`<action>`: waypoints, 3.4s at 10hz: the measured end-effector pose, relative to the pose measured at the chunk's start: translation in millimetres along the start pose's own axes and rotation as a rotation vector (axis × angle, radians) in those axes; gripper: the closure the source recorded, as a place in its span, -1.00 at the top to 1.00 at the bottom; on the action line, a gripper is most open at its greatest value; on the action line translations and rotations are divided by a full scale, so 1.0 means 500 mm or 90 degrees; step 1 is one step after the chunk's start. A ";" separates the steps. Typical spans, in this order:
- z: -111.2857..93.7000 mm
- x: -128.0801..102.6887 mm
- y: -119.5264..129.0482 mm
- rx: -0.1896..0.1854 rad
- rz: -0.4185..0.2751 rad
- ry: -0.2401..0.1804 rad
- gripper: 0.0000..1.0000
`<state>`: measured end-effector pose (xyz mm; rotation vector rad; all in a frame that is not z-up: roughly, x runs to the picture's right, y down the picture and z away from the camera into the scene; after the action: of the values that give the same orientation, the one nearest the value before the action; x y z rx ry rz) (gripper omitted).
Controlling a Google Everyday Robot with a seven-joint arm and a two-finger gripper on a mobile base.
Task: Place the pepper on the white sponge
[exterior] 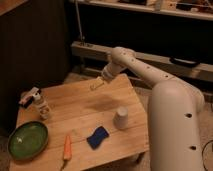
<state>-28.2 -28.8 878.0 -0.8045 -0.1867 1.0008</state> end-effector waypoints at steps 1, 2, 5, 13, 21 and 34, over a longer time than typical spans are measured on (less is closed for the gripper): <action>0.000 0.000 0.000 0.000 0.000 0.000 0.60; 0.000 0.000 0.000 0.000 0.000 0.000 0.60; 0.000 0.000 0.000 0.000 0.000 0.000 0.60; 0.000 0.000 0.000 0.000 0.000 0.000 0.60; -0.004 0.001 -0.003 0.011 0.004 0.011 0.60; -0.107 0.106 0.274 0.086 -0.010 0.096 0.60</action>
<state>-65.9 25.1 736.0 -0.7496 0.0047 0.9244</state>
